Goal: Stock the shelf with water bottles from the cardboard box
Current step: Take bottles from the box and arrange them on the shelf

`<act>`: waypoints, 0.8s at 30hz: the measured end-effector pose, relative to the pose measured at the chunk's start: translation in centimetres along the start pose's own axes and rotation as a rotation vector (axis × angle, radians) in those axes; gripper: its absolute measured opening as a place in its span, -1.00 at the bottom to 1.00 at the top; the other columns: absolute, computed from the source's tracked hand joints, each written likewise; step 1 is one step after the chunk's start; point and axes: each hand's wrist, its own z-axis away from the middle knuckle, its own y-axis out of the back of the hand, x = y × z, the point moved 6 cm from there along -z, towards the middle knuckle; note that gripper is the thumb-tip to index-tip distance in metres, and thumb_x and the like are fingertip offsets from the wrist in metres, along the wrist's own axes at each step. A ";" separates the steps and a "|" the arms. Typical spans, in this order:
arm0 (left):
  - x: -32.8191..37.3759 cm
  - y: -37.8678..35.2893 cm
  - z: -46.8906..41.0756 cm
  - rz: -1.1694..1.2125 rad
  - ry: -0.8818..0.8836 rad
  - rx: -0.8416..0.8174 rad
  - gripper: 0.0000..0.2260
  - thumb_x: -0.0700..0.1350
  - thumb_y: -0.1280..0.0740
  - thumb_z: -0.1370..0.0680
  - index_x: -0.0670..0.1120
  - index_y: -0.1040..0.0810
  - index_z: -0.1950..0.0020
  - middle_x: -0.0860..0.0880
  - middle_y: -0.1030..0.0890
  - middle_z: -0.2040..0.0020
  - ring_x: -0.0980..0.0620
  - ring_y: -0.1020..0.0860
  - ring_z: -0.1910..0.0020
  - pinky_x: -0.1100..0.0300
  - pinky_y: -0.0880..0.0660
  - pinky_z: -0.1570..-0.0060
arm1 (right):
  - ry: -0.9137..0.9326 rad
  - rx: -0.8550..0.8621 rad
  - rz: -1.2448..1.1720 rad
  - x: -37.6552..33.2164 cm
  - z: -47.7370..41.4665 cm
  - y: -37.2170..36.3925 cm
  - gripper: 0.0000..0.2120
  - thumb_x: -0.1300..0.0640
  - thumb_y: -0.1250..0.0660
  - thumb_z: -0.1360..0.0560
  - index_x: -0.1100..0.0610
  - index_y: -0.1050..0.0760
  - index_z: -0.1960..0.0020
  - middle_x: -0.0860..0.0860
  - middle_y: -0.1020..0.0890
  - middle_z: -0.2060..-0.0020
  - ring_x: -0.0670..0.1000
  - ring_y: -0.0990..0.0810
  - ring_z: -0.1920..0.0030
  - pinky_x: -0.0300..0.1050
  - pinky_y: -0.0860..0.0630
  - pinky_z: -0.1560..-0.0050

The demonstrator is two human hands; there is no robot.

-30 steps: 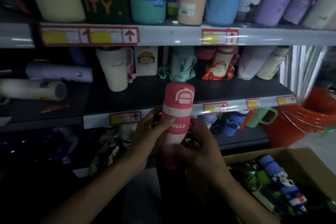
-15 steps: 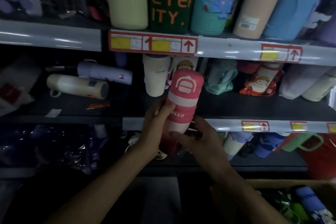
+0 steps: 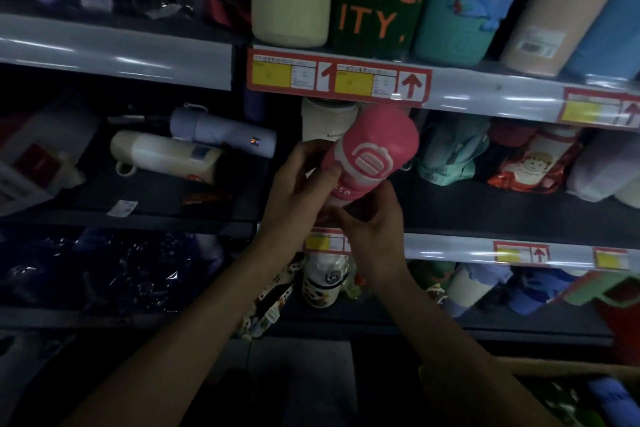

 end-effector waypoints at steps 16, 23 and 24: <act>-3.4 2.8 -1.5 -0.120 0.127 0.109 -0.64 -0.15 -0.39 -0.61 -0.03 -0.52 -0.40 0.05 -0.66 -0.18 0.22 -0.62 -0.14 0.40 -0.50 -0.04 | 0.029 -0.029 0.235 0.7 -3.1 -2.1 -0.54 0.09 -0.55 -0.48 0.10 -0.55 -0.34 -0.07 -0.71 -0.12 -0.11 -0.67 -0.14 0.04 -0.63 -0.18; -4.4 3.6 -1.4 -0.072 0.178 0.147 -0.61 -0.17 -0.39 -0.60 -0.03 -0.50 -0.43 0.02 -0.66 -0.21 0.19 -0.62 -0.16 0.18 -0.55 -0.18 | -0.012 -0.015 0.285 0.5 -2.8 -2.8 -0.48 0.04 -0.55 -0.47 0.13 -0.49 -0.36 -0.07 -0.67 -0.12 -0.08 -0.66 -0.12 -0.09 -0.63 -0.15; -4.6 3.8 -1.4 -0.079 0.181 0.144 -0.61 -0.17 -0.40 -0.60 -0.03 -0.50 -0.43 0.00 -0.65 -0.22 0.15 -0.62 -0.18 0.11 -0.55 -0.23 | -0.020 -0.008 0.289 0.6 -2.8 -2.7 -0.48 0.03 -0.55 -0.47 0.13 -0.48 -0.36 -0.05 -0.67 -0.13 -0.06 -0.65 -0.12 -0.08 -0.63 -0.14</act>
